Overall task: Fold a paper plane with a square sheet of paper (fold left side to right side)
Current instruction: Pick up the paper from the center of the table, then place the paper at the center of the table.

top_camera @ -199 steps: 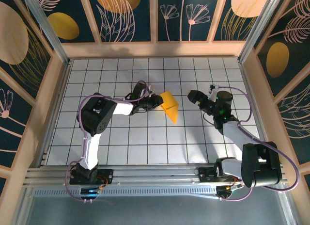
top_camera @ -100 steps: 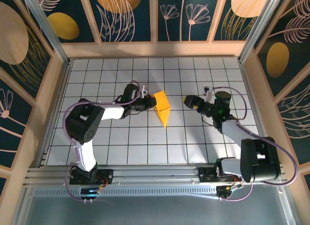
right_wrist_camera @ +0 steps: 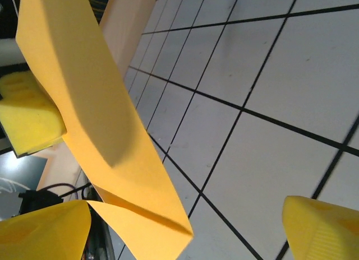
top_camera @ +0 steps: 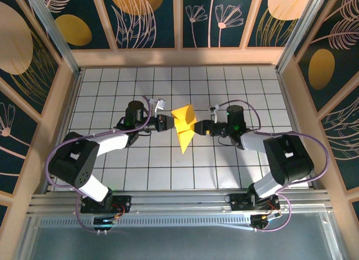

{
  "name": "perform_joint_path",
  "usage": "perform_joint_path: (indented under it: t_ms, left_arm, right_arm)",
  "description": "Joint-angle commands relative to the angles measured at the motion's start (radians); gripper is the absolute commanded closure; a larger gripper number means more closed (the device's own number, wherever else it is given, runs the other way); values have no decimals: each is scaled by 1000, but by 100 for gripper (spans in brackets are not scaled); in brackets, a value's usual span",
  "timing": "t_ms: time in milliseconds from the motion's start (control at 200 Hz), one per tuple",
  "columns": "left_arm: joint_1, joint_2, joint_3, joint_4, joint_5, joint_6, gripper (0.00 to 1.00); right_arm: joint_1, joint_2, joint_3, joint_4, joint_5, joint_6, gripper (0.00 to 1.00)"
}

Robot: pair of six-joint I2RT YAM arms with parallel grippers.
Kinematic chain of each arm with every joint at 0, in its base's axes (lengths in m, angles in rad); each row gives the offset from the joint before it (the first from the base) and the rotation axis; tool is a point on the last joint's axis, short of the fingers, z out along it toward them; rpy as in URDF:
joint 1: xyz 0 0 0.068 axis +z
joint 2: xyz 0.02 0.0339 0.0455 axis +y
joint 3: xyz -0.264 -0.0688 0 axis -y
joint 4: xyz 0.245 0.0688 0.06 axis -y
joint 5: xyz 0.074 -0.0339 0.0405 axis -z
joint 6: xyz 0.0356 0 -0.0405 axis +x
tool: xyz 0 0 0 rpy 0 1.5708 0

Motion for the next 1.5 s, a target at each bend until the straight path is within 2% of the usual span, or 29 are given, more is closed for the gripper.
perform_joint_path:
  t_ms: [0,300,546,1006,1131,1216,1296,1366,1497]
  left_arm:
    - [3,-1,5,13,50,49,100]
    - [3,32,35,-129,-62,112,100]
    - [3,68,35,-135,-50,116,100]
    - [4,99,19,-107,-24,106,100]
    - [3,103,13,-102,-36,104,100]
    - [3,88,-2,-106,-107,111,83]
    - [3,62,-23,-109,-200,110,67]
    - [3,34,-43,-115,-282,104,61]
    - [2,-48,-65,-204,-455,140,57]
  right_arm:
    - [22,22,35,104,-60,6,14]
    - [20,2,88,-27,-40,-56,35]
    - [14,10,128,-90,-13,-90,50]
    - [18,89,196,-113,27,-89,71]
    - [22,113,206,-107,41,-76,83]
    - [22,129,209,-103,57,-59,94]
    - [21,153,213,-120,96,-45,100]
    - [18,176,210,-122,125,-21,100]
    - [16,208,202,-121,167,36,100]
